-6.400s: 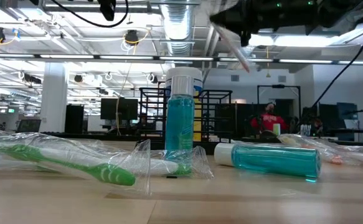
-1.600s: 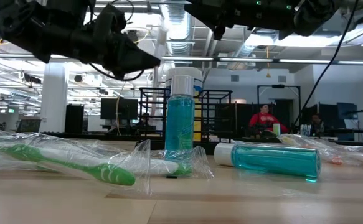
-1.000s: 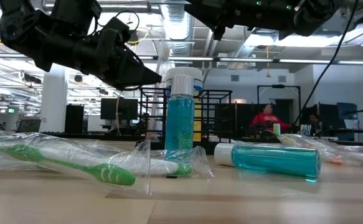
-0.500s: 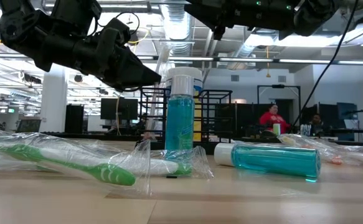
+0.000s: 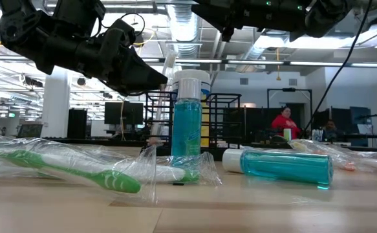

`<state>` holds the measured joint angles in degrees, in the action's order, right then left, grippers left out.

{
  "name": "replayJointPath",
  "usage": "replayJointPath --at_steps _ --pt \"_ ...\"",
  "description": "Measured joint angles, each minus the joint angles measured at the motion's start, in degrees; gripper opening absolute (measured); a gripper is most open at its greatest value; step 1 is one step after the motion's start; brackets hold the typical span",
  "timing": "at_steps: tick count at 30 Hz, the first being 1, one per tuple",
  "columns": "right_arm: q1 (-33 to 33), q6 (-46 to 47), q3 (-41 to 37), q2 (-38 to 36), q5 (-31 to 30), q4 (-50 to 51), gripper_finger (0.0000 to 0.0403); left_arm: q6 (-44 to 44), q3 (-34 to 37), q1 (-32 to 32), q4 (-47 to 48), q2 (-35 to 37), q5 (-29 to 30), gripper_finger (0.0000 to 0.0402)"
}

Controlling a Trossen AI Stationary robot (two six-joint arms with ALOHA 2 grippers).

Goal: Pick & Place toothbrushing station
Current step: Put the top orange toothbrush into the mesh organizer, then put the middle blue toothbrush into the mesh organizer

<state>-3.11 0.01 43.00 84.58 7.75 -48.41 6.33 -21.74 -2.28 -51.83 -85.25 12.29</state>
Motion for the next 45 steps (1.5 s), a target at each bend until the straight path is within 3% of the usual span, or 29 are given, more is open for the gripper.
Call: replayJointPath --at_steps 12,25,34,40,45 --pt "0.0 0.0 0.0 0.0 0.0 0.2 0.0146 0.0 0.0 0.5 4.1 3.2 0.3 0.0196" --pt "0.1 0.0 0.0 0.0 0.2 1.5 0.0146 6.8 0.0 -3.6 31.8 22.4 -0.6 0.0177" --pt "0.2 0.0 0.0 0.0 0.3 3.2 0.0140 23.0 0.0 -14.3 48.4 26.8 -0.6 0.0161" --pt "0.7 0.0 0.0 0.0 0.3 3.2 0.0139 34.4 0.0 -22.2 52.4 26.3 -0.7 0.0148" --pt "1.1 0.0 0.0 0.0 0.3 3.1 0.0137 44.5 0.0 -26.6 54.3 26.3 -4.2 0.0143"
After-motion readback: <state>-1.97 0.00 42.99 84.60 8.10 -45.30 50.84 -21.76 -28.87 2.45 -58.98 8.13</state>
